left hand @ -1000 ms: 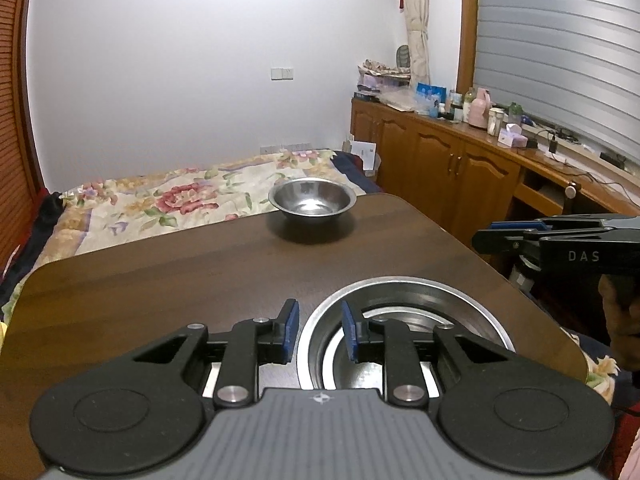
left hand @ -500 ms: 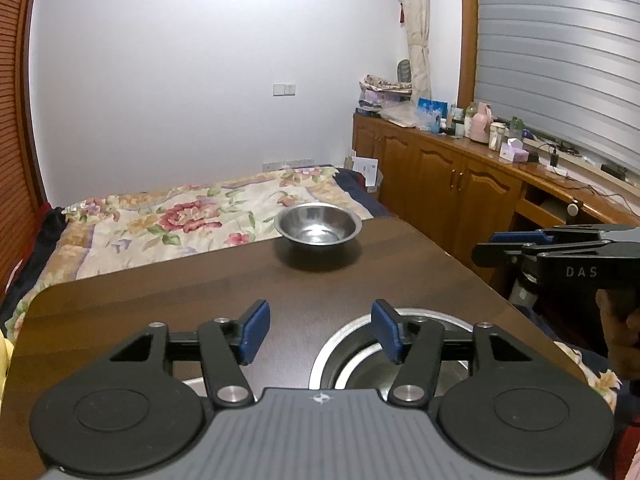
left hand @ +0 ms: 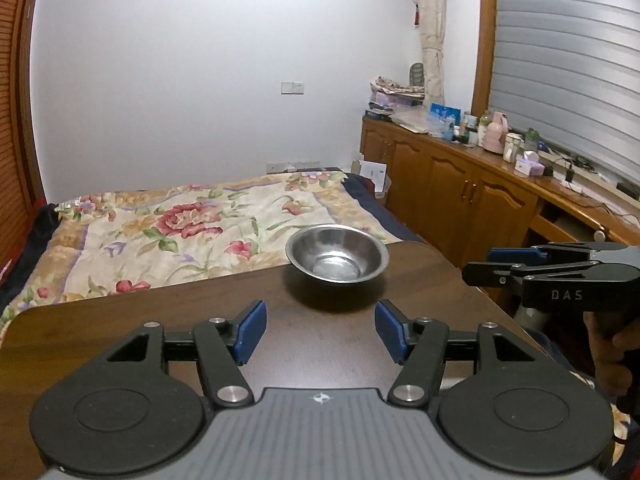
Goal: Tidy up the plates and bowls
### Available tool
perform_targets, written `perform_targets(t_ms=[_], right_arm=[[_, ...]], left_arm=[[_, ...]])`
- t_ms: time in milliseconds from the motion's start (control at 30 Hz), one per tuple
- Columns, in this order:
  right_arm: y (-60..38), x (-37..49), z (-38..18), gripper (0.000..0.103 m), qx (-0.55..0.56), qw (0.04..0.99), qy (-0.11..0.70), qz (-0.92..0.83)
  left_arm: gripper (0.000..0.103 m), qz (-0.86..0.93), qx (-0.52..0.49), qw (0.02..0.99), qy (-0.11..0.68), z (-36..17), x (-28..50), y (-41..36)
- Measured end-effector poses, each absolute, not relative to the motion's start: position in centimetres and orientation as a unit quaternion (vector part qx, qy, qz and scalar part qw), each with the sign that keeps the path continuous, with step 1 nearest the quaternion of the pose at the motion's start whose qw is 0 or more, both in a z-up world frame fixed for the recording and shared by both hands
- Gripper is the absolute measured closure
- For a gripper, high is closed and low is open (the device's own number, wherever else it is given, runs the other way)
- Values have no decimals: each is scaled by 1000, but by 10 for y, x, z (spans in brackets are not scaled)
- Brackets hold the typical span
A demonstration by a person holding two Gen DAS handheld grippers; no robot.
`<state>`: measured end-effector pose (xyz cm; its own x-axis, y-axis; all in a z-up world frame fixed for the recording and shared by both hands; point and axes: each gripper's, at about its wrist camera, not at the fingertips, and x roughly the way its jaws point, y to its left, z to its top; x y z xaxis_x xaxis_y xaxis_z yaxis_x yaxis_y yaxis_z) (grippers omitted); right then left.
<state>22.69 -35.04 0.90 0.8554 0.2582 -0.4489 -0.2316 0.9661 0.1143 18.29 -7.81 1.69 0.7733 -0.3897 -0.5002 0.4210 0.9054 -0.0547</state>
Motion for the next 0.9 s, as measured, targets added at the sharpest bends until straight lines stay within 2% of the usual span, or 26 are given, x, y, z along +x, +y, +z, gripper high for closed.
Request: perform_targets(t_ms=[900], right_arm=[[-347,339,-20,51,34,948,292,120]], left_arm=[[40,-213,27,928,304,-11,303,-116]])
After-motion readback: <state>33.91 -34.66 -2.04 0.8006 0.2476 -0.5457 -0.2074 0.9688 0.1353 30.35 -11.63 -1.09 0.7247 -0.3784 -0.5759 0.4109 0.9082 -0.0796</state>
